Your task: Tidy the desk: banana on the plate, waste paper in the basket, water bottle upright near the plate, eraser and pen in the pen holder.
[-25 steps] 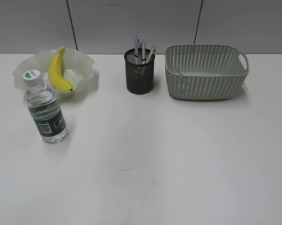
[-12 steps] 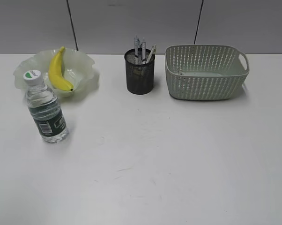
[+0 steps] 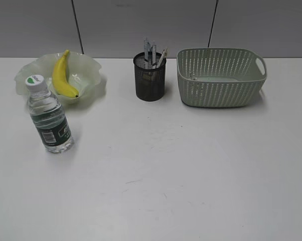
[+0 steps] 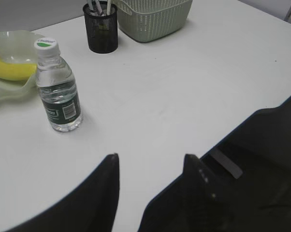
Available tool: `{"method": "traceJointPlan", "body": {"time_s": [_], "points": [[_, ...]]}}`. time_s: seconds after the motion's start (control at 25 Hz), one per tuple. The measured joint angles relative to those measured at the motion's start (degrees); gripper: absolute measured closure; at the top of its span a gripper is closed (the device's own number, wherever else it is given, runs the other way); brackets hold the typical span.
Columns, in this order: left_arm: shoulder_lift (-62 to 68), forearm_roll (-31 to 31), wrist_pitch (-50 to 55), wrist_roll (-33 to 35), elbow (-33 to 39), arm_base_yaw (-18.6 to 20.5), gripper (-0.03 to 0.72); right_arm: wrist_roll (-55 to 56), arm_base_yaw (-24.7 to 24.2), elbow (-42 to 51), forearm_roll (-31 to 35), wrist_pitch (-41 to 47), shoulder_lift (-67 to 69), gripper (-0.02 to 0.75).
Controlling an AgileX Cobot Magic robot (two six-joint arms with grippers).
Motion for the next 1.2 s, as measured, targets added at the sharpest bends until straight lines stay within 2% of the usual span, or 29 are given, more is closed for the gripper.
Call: {"method": "traceJointPlan", "body": {"time_s": [0.24, 0.36, 0.48, 0.8, 0.88, 1.0, 1.08, 1.2], "points": [[-0.46, -3.23, -0.72, 0.31, 0.89, 0.0, 0.37, 0.0, 0.0, 0.0, 0.0, 0.0, 0.0, 0.238], [-0.46, -4.78, -0.79, 0.43, 0.89, 0.0, 0.372, 0.0, -1.47, 0.0, 0.0, 0.0, 0.0, 0.238], [-0.46, -5.18, -0.99, 0.5, 0.89, 0.0, 0.374, 0.0, -5.91, 0.0, 0.0, 0.0, 0.0, 0.238], [-0.46, -5.38, -1.12, 0.5, 0.89, 0.0, 0.374, 0.0, -24.11, 0.0, 0.0, 0.0, -0.07, 0.238], [-0.46, -5.38, -1.12, 0.5, 0.89, 0.0, 0.374, 0.0, -26.64, 0.0, 0.0, 0.0, -0.07, 0.238], [-0.46, -5.38, -1.12, 0.5, 0.89, 0.0, 0.374, 0.0, -27.88, 0.0, 0.0, 0.0, -0.07, 0.238], [-0.46, -5.38, -1.12, 0.5, 0.89, 1.62, 0.374, 0.0, -27.88, 0.0, 0.0, 0.0, -0.07, 0.238], [-0.46, -5.45, -1.12, 0.5, 0.89, 9.26, 0.374, 0.0, -27.88, 0.0, 0.0, 0.0, -0.07, 0.238]]}}
